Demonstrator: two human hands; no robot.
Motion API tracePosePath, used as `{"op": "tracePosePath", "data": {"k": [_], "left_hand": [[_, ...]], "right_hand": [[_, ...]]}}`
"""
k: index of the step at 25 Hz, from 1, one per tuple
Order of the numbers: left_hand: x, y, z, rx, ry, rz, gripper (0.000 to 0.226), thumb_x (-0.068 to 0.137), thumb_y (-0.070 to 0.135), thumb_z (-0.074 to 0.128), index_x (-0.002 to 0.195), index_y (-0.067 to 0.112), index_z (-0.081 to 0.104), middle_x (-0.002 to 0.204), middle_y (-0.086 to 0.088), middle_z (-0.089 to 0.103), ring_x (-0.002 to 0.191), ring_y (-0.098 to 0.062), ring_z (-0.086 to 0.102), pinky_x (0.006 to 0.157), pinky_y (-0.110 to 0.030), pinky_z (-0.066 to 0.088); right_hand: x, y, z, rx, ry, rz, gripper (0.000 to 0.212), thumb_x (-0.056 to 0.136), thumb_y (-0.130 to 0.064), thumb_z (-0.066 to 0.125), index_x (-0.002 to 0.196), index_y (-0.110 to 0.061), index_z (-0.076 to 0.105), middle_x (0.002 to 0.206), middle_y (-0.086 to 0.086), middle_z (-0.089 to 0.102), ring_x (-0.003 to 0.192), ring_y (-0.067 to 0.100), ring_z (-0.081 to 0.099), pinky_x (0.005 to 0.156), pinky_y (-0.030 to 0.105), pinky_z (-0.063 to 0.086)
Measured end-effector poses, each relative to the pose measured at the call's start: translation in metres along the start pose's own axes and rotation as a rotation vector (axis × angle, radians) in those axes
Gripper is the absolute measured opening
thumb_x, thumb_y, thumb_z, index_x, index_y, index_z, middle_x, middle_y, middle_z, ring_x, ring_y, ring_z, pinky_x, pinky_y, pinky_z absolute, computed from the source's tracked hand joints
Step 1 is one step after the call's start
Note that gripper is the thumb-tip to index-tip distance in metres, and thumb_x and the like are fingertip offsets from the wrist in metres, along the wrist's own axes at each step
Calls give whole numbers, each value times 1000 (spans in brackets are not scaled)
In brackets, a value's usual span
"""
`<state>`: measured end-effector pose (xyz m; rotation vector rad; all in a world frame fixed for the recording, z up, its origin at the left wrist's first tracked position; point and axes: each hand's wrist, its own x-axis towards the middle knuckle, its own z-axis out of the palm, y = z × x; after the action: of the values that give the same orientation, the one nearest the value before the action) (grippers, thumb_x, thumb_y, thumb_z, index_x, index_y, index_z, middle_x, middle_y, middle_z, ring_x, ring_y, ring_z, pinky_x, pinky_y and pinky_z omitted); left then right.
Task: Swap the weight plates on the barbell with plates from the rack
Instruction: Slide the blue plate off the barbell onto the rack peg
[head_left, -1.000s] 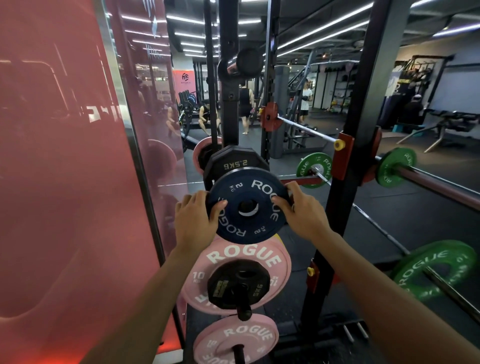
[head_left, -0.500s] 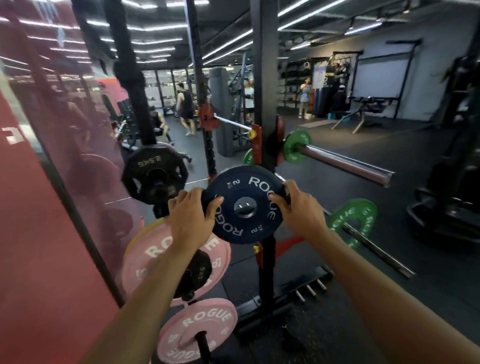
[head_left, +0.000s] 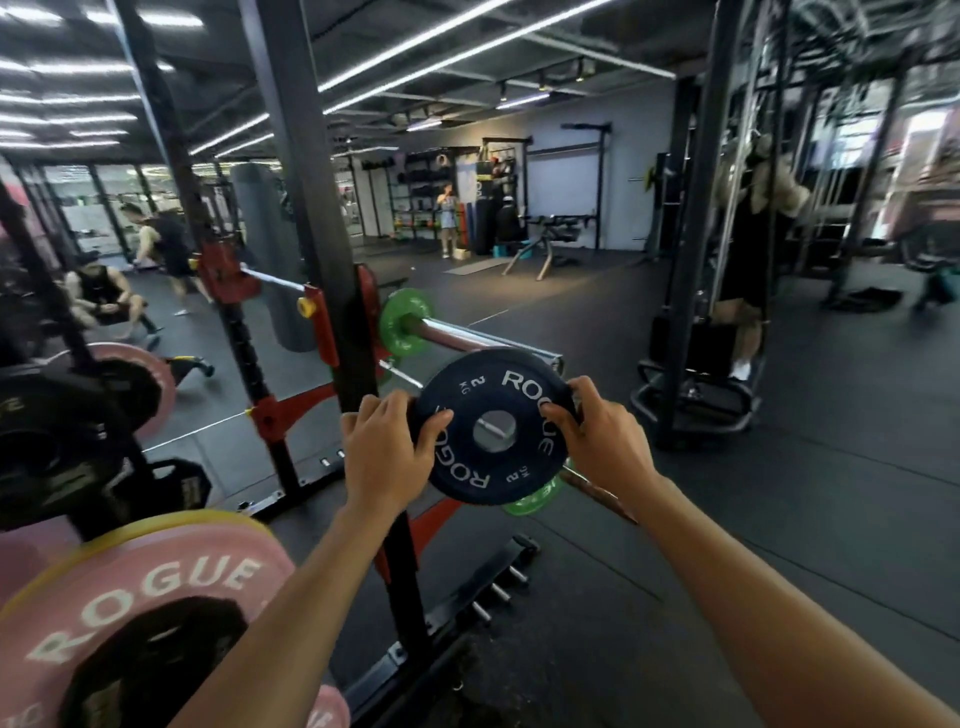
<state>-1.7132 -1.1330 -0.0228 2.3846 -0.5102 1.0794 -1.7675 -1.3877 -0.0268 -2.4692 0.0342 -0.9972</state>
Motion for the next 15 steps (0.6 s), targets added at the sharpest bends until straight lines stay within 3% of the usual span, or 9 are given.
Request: {"op": "tracePosePath", "data": {"k": [5, 15], "left_hand": [[34, 25, 65, -96, -38, 46, 47, 91, 63, 47, 87, 17, 55, 80, 5, 62, 84, -22, 56, 80, -41, 39], [91, 45, 145, -123, -63, 59, 40, 92, 55, 56, 89, 15, 59, 81, 1, 65, 86, -24, 57, 81, -38, 36]], "right_hand": [[27, 55, -4, -74, 35, 74, 38, 94, -57, 46, 106, -21, 47, 69, -5, 59, 64, 32, 62, 49, 32, 32], [89, 119, 14, -104, -1, 132, 36, 95, -56, 45, 107, -22, 45, 82, 3, 68, 73, 32, 63, 55, 36, 42]]}}
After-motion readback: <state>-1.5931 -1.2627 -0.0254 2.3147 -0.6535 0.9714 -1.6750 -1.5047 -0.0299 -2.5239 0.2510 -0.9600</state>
